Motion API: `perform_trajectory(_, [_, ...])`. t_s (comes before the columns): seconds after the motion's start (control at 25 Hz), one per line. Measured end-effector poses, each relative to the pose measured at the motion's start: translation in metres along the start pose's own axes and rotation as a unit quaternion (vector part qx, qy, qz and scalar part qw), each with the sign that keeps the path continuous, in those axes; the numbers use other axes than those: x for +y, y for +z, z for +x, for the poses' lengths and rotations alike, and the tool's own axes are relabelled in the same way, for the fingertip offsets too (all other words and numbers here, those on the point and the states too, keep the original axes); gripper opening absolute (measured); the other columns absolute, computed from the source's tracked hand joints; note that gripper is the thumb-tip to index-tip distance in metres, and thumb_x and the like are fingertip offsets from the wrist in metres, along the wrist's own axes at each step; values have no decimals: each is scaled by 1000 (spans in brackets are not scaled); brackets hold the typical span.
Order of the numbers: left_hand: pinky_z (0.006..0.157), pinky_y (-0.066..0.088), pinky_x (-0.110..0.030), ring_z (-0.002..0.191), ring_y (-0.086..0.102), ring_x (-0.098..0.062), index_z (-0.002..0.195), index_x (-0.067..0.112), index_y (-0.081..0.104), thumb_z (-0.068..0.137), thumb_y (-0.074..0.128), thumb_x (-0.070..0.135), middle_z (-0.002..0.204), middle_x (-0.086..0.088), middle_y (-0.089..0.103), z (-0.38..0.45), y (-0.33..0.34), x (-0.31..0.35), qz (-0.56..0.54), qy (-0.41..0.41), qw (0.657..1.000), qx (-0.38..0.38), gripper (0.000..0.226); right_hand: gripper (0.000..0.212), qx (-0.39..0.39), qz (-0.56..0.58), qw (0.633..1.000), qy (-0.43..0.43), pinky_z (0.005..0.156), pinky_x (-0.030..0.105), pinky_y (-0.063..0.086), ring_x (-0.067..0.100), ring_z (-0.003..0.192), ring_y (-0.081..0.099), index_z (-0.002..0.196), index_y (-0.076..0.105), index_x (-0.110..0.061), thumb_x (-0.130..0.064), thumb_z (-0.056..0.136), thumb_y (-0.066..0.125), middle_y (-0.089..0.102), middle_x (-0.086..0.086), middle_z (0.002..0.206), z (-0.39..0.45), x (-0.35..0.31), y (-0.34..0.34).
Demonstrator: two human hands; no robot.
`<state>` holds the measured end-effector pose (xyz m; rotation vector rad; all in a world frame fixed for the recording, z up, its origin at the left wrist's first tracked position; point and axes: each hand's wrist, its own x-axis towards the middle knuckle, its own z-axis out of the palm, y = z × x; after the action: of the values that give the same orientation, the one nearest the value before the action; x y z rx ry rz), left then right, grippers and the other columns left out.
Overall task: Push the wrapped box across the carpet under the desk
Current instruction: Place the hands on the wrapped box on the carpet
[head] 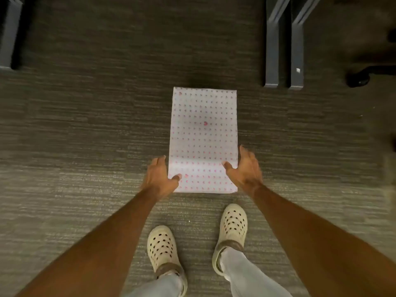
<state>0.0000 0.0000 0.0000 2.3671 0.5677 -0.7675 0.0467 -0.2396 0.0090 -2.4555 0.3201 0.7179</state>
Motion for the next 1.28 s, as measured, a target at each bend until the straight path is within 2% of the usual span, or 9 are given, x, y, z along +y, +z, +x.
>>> perform_trajectory(0.08, [112, 33, -44, 141, 34, -35, 149, 6, 33, 83, 72, 33, 155, -17, 33, 36, 18, -5, -32, -27, 999, 21, 81, 55, -8, 72, 997, 27, 98, 48, 55, 33, 119, 61, 137, 52, -20, -40, 88, 68, 60, 10, 135, 35, 16, 14])
perform_trajectory(0.2, [92, 51, -42, 123, 56, -38, 139, 7, 48, 85, 71, 28, 140, -18, 53, 83, 34, -8, -60, -73, 995, 38, 63, 60, -21, 107, 991, 72, 97, 45, 55, 36, 121, 62, 141, 50, -15, -38, 90, 69, 60, 10, 139, 75, 36, 27])
perform_trajectory(0.28, [84, 52, -39, 116, 61, -38, 133, 8, 53, 86, 70, 25, 132, -17, 60, 105, 46, -8, -73, -82, 993, 49, 53, 61, -31, 107, 991, 68, 99, 47, 54, 34, 124, 60, 143, 49, -16, -37, 90, 70, 59, 10, 140, 95, 46, 36])
perform_trajectory(0.4, [92, 51, -40, 115, 61, -36, 131, 9, 55, 88, 67, 26, 130, -15, 62, 132, 48, -9, -61, -93, 993, 43, 48, 49, -38, 149, 983, 98, 94, 42, 58, 27, 115, 66, 132, 58, -15, -33, 88, 72, 66, 7, 132, 114, 54, 44])
perform_trajectory(0.64, [73, 54, -33, 97, 67, -28, 118, 6, 65, 86, 71, 15, 119, -13, 69, 154, 43, -14, -198, -132, 971, 13, 34, 30, -59, 287, 945, 148, 65, 22, 56, 13, 83, 69, 110, 70, -13, -24, 84, 78, 73, 5, 113, 131, 62, 41])
perform_trajectory(0.8, [64, 54, -28, 82, 67, -19, 107, 9, 69, 85, 71, 17, 107, -10, 72, 152, 30, -3, -200, -123, 972, 18, 23, 29, -68, 300, 937, 164, 79, 32, 59, 20, 94, 70, 111, 71, -12, -22, 85, 77, 74, 6, 115, 134, 56, 30])
perform_trajectory(1.04, [75, 55, -35, 94, 66, -25, 111, 8, 68, 88, 68, 20, 113, -9, 69, 152, -20, 33, -206, -111, 972, 20, 26, 30, -78, 319, 936, 124, 79, 30, 56, 19, 99, 68, 116, 68, -15, -28, 89, 72, 71, 6, 121, 139, 25, -4])
perform_trajectory(1.2, [95, 52, -45, 111, 64, -32, 116, -3, 65, 90, 63, 10, 121, -17, 67, 168, -58, 48, -275, 2, 961, -38, 30, 35, -55, 301, 950, 65, 66, 20, 55, 15, 97, 68, 119, 66, -16, -34, 90, 70, 70, 4, 122, 159, -2, -28])
perform_trajectory(1.28, [94, 53, -43, 112, 64, -30, 116, -4, 64, 91, 62, 11, 119, -16, 68, 183, -75, 56, -275, 20, 960, -48, 29, 37, -43, 309, 948, 60, 82, 32, 59, 20, 105, 68, 121, 66, -15, -34, 90, 70, 69, 5, 124, 172, -17, -35])
